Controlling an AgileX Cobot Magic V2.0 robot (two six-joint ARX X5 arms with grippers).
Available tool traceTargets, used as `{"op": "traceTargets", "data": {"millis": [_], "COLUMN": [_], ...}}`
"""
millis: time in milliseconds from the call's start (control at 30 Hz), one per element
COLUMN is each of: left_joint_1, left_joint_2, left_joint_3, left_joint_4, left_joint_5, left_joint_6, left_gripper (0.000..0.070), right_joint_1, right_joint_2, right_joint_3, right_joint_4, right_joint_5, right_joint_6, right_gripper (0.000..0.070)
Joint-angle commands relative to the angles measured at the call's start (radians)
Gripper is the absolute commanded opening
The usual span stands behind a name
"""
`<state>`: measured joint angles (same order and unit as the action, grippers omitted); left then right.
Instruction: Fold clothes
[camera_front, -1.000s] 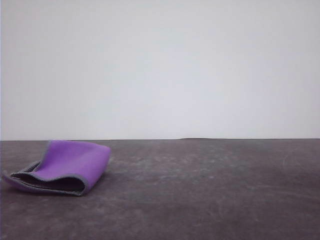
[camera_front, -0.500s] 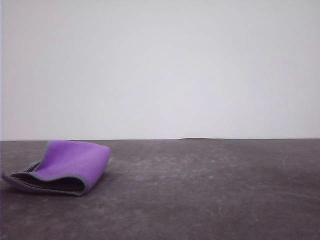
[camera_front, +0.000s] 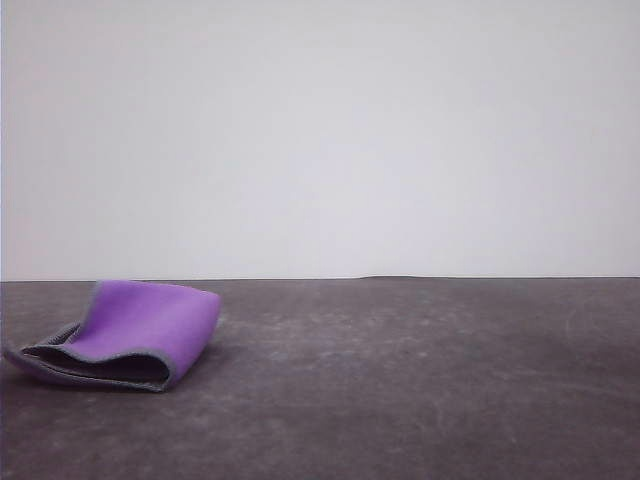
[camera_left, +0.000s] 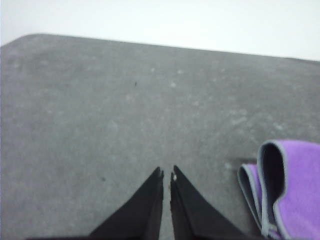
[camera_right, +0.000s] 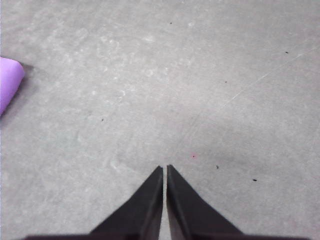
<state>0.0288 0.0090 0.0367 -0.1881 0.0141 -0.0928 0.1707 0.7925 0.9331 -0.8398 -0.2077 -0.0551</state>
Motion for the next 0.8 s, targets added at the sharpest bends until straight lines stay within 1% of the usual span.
{"op": "traceTargets", "data": {"millis": [0,767], "left_joint_1": [0.002,0.002], "left_joint_2": [-0.007,-0.006], "left_joint_3": [-0.017,-0.023], "left_joint_4": [0.002,0.001], "left_joint_5": [-0.004,-0.008], "left_joint_6": [-0.01,-0.006], "left_gripper": [0.0016,0.0016], "right_joint_1": [0.002,0.002], "right_joint_2": [0.003,0.003], "right_joint_3": [0.004,0.004], "right_joint_4": [0.009,0.009], "right_joint_5": [-0.001,-0.001], "right_joint_6": [0.002,0.002], "right_gripper": [0.0005,0.0005]}}
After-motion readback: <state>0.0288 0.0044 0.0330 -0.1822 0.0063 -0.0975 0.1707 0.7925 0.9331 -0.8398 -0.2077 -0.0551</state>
